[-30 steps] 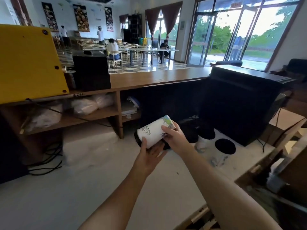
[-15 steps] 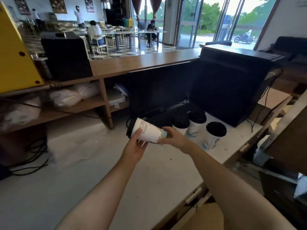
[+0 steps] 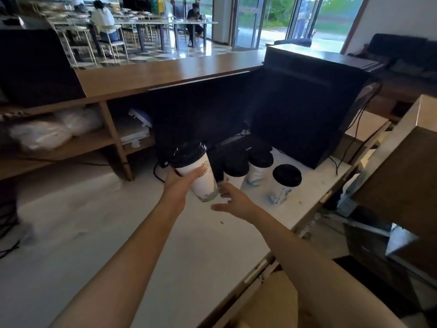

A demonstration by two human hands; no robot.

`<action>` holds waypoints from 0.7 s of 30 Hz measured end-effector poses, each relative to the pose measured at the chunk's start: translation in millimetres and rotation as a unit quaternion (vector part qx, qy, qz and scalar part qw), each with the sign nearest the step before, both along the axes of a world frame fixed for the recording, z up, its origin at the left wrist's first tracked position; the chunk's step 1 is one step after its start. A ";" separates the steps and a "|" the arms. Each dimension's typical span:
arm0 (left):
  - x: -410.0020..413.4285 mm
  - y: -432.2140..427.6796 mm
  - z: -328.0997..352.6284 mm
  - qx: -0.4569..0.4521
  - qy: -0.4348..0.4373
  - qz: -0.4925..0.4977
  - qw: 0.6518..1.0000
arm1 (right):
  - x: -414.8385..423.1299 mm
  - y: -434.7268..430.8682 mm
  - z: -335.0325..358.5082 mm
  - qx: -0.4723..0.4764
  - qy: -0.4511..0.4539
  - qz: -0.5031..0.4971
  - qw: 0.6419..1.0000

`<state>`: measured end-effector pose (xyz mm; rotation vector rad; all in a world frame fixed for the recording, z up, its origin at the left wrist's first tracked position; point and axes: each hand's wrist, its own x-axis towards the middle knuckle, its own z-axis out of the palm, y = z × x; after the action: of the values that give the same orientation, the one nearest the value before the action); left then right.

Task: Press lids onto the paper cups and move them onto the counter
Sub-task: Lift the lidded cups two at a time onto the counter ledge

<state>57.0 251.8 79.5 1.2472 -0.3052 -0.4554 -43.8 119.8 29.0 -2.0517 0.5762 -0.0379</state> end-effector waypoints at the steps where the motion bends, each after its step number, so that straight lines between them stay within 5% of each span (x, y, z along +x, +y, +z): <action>1: 1.4 -3.6 -1.3 0.010 -0.006 0.004 1.000 | -2.3 -11.0 -7.6 0.000 0.024 -0.017 1.000; 6: 17.1 -19.4 -11.6 0.087 -0.032 0.015 0.996 | 2.4 -59.6 -34.7 0.039 0.063 -0.119 0.990; 10: 28.7 -34.4 -21.9 0.129 -0.033 0.022 0.991 | 23.6 -84.3 -50.7 0.033 -0.009 -0.163 0.986; 15: 33.1 -51.8 -31.2 0.148 -0.027 0.043 0.988 | 48.1 -102.5 -63.7 0.062 -0.119 -0.151 0.979; 21: 40.0 -55.3 -45.2 0.176 -0.027 0.063 0.982 | 62.3 -108.6 -73.8 0.116 -0.123 -0.149 0.974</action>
<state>97.1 196.5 34.3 1.6170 -0.1935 -0.3766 18.5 11.2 -44.8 -1.6899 0.6917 -0.3795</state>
